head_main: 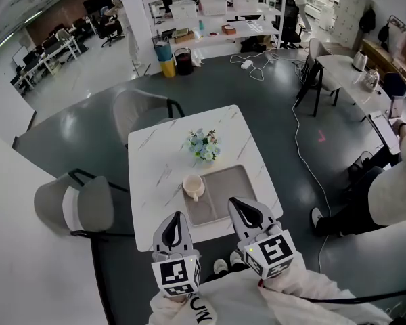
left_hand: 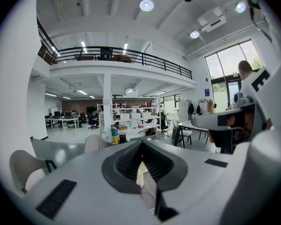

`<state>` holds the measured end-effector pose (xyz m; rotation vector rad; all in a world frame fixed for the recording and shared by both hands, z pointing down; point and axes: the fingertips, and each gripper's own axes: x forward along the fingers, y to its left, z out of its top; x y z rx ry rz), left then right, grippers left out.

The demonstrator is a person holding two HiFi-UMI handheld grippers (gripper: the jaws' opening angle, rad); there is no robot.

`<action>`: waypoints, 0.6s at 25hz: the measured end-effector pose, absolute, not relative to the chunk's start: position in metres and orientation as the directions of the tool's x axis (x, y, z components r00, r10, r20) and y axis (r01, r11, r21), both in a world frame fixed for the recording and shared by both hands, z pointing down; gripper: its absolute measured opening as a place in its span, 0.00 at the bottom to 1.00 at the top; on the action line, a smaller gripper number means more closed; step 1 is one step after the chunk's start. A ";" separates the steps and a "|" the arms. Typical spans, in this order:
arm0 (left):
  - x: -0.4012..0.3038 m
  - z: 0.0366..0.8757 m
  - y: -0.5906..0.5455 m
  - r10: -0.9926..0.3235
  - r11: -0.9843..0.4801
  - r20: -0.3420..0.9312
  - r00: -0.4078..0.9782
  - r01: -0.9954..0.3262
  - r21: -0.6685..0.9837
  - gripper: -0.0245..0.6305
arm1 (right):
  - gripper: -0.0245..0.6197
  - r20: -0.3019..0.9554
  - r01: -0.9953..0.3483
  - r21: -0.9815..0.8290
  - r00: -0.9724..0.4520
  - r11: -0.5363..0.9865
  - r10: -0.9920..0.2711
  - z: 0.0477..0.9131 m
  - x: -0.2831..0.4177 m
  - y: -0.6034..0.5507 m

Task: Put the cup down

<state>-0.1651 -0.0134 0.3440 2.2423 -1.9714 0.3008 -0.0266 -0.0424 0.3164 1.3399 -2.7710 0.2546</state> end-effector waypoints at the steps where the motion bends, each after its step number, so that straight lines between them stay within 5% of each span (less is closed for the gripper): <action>1: -0.165 0.345 -0.013 -0.962 -0.133 0.244 0.122 -0.991 -0.026 0.05 | 0.05 0.120 -0.783 -0.124 -0.621 0.609 -0.774 0.316 -0.027 -0.043; 15: -0.167 0.351 -0.016 -0.960 -0.124 0.256 0.115 -0.992 -0.016 0.05 | 0.05 0.125 -0.781 -0.127 -0.624 0.611 -0.772 0.318 -0.026 -0.045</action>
